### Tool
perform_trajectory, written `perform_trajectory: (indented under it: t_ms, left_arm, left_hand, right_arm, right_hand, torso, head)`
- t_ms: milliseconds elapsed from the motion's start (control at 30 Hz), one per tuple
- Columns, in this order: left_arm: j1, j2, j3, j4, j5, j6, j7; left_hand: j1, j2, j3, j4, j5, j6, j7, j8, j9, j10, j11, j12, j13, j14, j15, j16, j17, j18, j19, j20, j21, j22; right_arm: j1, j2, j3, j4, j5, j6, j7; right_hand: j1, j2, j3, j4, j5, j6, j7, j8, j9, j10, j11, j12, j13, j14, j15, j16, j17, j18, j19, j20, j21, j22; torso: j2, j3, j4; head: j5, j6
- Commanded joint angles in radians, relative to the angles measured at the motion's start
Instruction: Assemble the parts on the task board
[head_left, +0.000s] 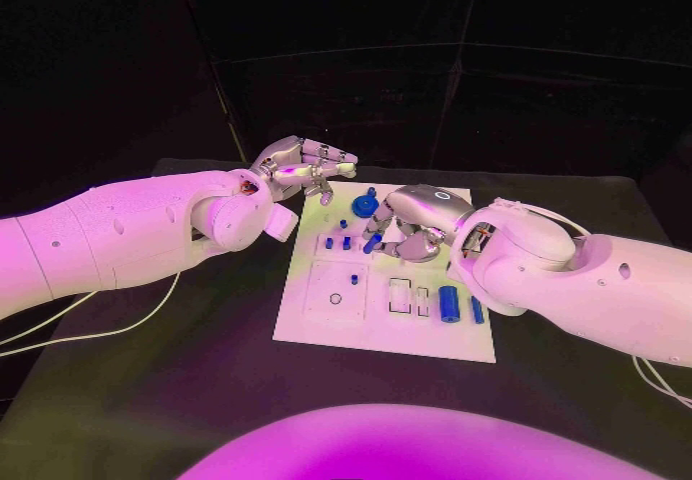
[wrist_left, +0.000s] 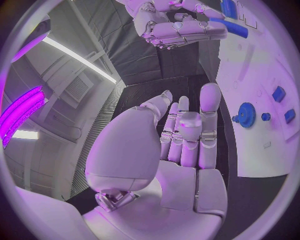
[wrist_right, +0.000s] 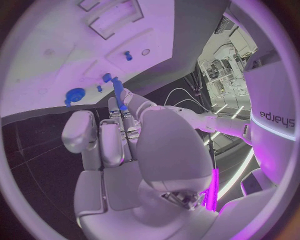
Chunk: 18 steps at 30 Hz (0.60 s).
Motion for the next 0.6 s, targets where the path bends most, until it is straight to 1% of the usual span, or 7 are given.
perform_trajectory:
  t_ms: [33,167,200,233,433,533,600]
  left_arm:
    - [0.002,0.003,0.001,0.001,0.004,0.008,0.005]
    - [0.002,0.003,0.001,0.002,0.004,0.007,0.005]
    - [0.002,0.003,0.001,0.002,0.004,0.007,0.005]
    - [0.002,0.003,0.001,0.001,0.004,0.007,0.005]
    - [0.002,0.004,0.001,-0.001,0.004,0.005,0.007]
    - [0.003,0.005,0.001,-0.002,0.004,0.005,0.008]
    - [0.003,0.005,0.001,-0.003,0.004,0.005,0.008]
  left_hand:
    - [-0.002,0.007,-0.002,-0.002,-0.001,-0.006,0.000,-0.001,-0.001,-0.006,-0.001,0.006,0.002,-0.007,0.001,0.000,-0.001,0.011,-0.004,0.005,-0.006,-0.002]
    - [-0.002,0.007,-0.002,-0.002,-0.001,-0.006,0.000,-0.001,-0.001,-0.006,-0.001,0.006,0.002,-0.007,0.001,0.000,-0.001,0.011,-0.004,0.005,-0.006,-0.002]
    - [-0.002,0.007,-0.002,-0.002,-0.001,-0.006,0.000,-0.001,-0.001,-0.006,-0.001,0.006,0.002,-0.007,0.001,0.000,-0.001,0.011,-0.004,0.005,-0.006,-0.002]
    - [-0.002,0.007,-0.002,-0.002,-0.001,-0.006,0.000,-0.001,-0.001,-0.006,-0.001,0.006,0.002,-0.007,0.001,0.000,-0.001,0.011,-0.004,0.005,-0.006,-0.002]
    - [0.001,0.008,-0.002,-0.003,-0.001,-0.006,0.000,0.000,-0.001,-0.007,0.000,0.006,0.002,-0.007,0.001,0.000,-0.001,0.011,-0.004,0.005,-0.007,-0.002]
    - [0.001,0.008,-0.002,-0.003,-0.001,-0.006,0.000,0.000,-0.001,-0.007,0.000,0.006,0.002,-0.007,0.001,0.000,-0.001,0.011,-0.004,0.005,-0.007,-0.002]
    - [0.001,0.008,-0.002,-0.003,-0.001,-0.006,0.000,0.000,-0.001,-0.007,0.000,0.006,0.002,-0.007,0.001,0.000,-0.001,0.011,-0.004,0.005,-0.007,-0.002]
  right_arm:
    - [-0.001,0.029,-0.001,-0.004,0.012,-0.015,0.042]
    - [-0.013,0.059,-0.007,-0.016,-0.001,-0.009,0.052]
    - [-0.016,0.064,-0.015,-0.018,-0.005,-0.007,0.055]
    - [-0.018,0.068,-0.027,-0.020,-0.009,-0.004,0.057]
    - [-0.031,0.101,-0.082,-0.043,-0.039,0.009,0.064]
    - [-0.038,0.118,-0.096,-0.057,-0.062,0.013,0.063]
    - [-0.040,0.125,-0.100,-0.064,-0.069,0.018,0.061]
  right_hand:
    - [-0.004,0.003,0.005,0.000,0.002,0.004,0.000,-0.004,0.001,0.033,-0.024,-0.006,0.001,0.033,-0.003,0.002,-0.003,-0.009,0.002,0.002,0.005,-0.001]
    - [-0.006,0.003,0.005,0.000,0.003,0.003,0.000,-0.004,0.001,0.033,-0.024,-0.007,0.001,0.033,-0.003,0.002,-0.003,-0.009,0.002,0.002,0.004,-0.002]
    - [-0.006,0.003,0.005,0.000,0.004,0.003,0.000,-0.004,0.001,0.033,-0.024,-0.007,0.001,0.033,-0.003,0.002,-0.003,-0.009,0.002,0.002,0.005,-0.002]
    - [-0.006,0.003,0.005,0.000,0.004,0.003,0.000,-0.004,0.001,0.033,-0.024,-0.008,0.001,0.033,-0.003,0.002,-0.003,-0.009,0.002,0.002,0.005,-0.002]
    - [-0.008,0.002,0.006,0.000,0.004,0.003,0.000,-0.005,0.001,0.033,-0.024,-0.009,0.002,0.033,-0.003,0.001,-0.004,-0.009,0.001,0.002,0.004,-0.002]
    - [-0.009,0.001,0.006,0.000,0.005,0.003,0.000,-0.005,0.000,0.033,-0.024,-0.009,0.002,0.033,-0.003,0.001,-0.004,-0.009,0.001,0.002,0.004,-0.003]
    - [-0.009,0.001,0.006,0.000,0.005,0.003,0.000,-0.005,0.000,0.033,-0.024,-0.009,0.002,0.033,-0.003,0.001,-0.004,-0.009,0.001,0.002,0.004,-0.003]
  torso:
    - [0.002,-0.0009,0.0015]
    - [0.001,-0.0023,-0.0004]
    - [0.001,-0.0025,-0.0002]
    - [0.000,-0.0005,-0.0010]
    - [0.000,0.0000,-0.0013]
    - [0.000,0.0010,0.0001]
    - [0.000,0.0007,-0.0002]
  head:
    - [0.000,-0.001]
    - [0.003,-0.003]
    - [0.004,-0.004]
    - [0.008,-0.006]
    - [0.014,-0.010]
    - [0.016,-0.010]
    - [0.017,-0.010]
